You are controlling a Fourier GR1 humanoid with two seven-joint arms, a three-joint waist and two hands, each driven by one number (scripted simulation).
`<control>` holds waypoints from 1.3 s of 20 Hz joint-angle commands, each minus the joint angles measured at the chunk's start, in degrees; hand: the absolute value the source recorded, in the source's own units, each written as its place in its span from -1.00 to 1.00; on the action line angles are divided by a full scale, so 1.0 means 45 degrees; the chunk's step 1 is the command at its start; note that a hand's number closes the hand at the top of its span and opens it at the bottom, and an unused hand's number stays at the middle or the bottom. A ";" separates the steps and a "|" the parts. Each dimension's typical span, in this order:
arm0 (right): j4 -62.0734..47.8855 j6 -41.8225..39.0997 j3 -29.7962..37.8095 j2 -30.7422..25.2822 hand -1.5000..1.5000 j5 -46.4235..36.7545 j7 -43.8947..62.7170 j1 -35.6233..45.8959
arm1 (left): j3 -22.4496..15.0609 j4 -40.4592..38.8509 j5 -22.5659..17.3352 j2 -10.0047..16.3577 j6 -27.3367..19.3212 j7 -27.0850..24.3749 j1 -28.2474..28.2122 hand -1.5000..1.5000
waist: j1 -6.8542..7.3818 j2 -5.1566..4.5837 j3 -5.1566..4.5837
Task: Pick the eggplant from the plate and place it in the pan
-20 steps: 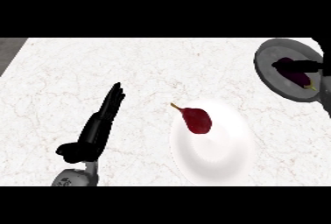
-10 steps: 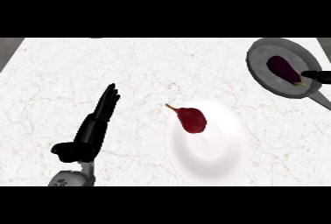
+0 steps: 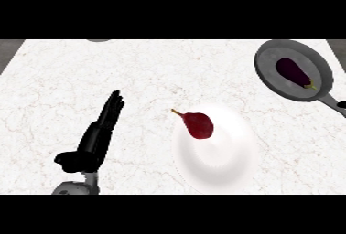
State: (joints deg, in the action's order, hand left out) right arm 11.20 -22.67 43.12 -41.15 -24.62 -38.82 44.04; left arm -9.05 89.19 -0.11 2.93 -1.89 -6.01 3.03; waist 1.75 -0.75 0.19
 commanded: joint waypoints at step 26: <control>0.1065 0.1523 -0.2051 0.0190 -1.00 0.0370 -0.0739 -0.1010 | 0.0098 0.0521 0.0197 -0.0316 0.0189 0.0313 -0.0323 0.00 | -0.0139 0.0092 -0.0021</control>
State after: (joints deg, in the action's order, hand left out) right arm 15.20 -18.65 34.82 -41.35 -23.18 -43.12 37.45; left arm -8.30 91.13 0.58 2.04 -0.92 -5.09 1.76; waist 1.06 -0.36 0.12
